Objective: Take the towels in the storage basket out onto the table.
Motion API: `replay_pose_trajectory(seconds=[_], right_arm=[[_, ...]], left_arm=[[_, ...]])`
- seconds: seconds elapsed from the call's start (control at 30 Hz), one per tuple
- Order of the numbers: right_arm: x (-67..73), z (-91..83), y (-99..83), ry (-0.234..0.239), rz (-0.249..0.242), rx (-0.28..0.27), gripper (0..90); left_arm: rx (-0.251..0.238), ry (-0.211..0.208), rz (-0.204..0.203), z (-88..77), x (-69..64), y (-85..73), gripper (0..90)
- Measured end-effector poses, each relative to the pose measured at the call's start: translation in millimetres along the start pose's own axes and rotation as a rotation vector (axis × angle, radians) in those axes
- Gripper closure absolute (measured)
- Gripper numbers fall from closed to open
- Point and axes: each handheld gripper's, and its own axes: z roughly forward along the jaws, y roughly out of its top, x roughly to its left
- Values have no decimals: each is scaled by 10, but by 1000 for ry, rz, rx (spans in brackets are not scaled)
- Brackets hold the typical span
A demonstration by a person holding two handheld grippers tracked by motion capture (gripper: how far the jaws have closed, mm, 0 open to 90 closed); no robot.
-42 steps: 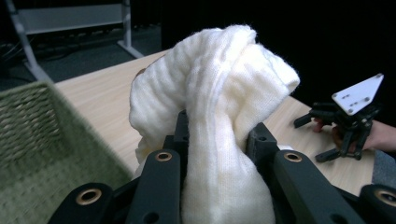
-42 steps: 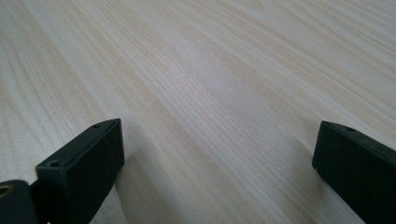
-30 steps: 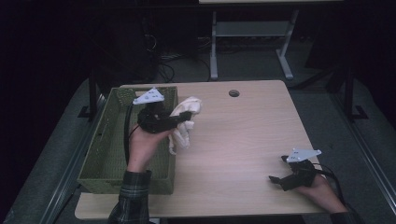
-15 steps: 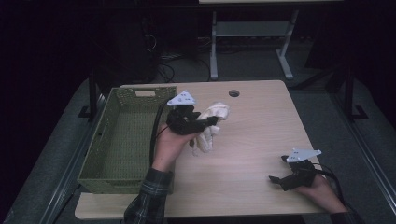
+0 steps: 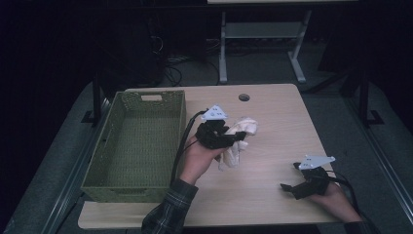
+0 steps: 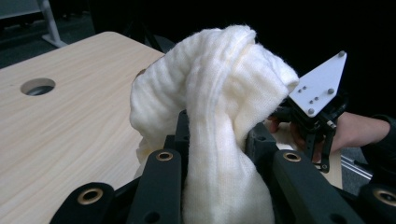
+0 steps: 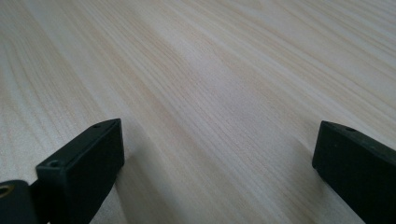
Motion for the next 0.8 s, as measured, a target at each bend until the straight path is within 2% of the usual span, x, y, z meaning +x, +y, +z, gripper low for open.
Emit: replay_pose_trajectory(seconds=[0.17, 0.2, 0.33, 0.47, 0.8], right_arm=[[-2, 0, -1, 0, -3, 0, 18], [0, 0, 0, 0, 0, 0, 18], [-1, 0, 0, 0, -1, 0, 18], [3, -1, 1, 0, 4, 2, 18], [1, -2, 2, -1, 2, 4, 18]], left_arm=[[13, -6, 10, 185, -30, -105, 715], [17, -17, -2, 248, -34, -145, 715], [60, -14, 2, 422, -47, -269, 714], [78, -19, -1, 553, -57, -382, 713], [139, -16, 36, 879, -94, -647, 698]])
